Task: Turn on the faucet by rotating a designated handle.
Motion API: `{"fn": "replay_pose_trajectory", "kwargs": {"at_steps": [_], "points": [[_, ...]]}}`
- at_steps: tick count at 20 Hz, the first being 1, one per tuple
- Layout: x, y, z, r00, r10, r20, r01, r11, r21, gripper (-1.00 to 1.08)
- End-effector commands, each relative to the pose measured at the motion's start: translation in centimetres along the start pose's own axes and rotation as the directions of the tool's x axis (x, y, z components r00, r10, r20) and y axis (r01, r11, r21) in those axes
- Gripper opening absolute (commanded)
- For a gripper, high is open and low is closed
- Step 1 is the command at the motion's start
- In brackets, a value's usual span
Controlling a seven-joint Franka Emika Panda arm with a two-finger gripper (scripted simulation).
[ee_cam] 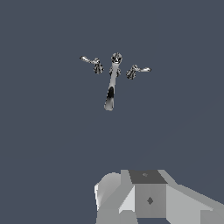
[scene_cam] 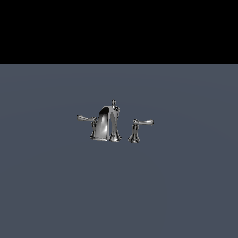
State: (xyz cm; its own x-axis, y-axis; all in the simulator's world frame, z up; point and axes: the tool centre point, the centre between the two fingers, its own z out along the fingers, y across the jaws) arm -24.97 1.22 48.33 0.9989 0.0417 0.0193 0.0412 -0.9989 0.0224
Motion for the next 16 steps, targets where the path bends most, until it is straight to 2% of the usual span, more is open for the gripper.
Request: {"fn": "replay_pose_trajectory", "kwargs": {"at_steps": [1,11,16], "points": [[0.0,0.0,0.0,1.0,0.0,0.0,0.0,1.0,0.0,-1.0],[0.12,-0.6,-0.25,0.998,-0.066,-0.013,0.065,0.997,-0.039,-1.0],[0.24,-0.63,-0.19,0.998,-0.06,-0.012,0.059,0.998,-0.033,-1.0]]}}
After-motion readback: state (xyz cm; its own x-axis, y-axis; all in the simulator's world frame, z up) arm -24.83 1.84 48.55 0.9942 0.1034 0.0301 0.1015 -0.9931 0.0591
